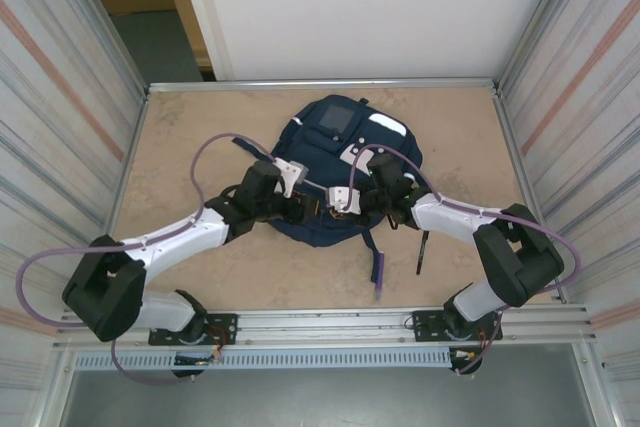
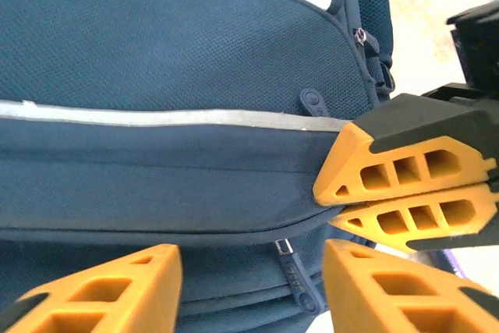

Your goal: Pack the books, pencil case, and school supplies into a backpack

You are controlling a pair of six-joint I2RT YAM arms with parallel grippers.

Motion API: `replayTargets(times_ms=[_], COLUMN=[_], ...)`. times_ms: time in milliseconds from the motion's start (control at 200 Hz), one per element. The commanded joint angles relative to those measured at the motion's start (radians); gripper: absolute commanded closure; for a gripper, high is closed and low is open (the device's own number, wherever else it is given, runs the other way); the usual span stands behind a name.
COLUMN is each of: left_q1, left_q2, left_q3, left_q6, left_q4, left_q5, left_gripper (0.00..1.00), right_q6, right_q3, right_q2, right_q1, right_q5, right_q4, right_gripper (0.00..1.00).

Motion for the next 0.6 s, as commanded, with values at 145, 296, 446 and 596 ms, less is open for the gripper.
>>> replayTargets(times_ms=[145, 296, 446, 596], left_q1=[-0.088, -0.093, -0.092, -0.094], left_q2=[0.128, 0.195, 0.208, 0.225], left_q3=[0.094, 0.109, 0.12, 0.137], left_q6=[-0.071, -0.13, -0.108, -0.04], left_q4=[-0.051, -0.111, -0.106, -0.089], left_q5=[0.059, -0.117, -0.131, -0.068], left_gripper=[0.42, 0.46, 0.56, 0.84], right_q6=[-0.006, -0.001, 0.006, 0.008], right_q3=[0.001, -0.015, -0.026, -0.024], right_q2=[-0.026, -0.029, -0.041, -0.058], right_q1=[-0.007, -0.024, -0.026, -0.029], right_q5=[-0.043, -0.063, -0.079, -0.081], right_q4=[0.033, 0.046, 0.07, 0.075], right_gripper=[1.0, 1.0, 1.0, 1.0])
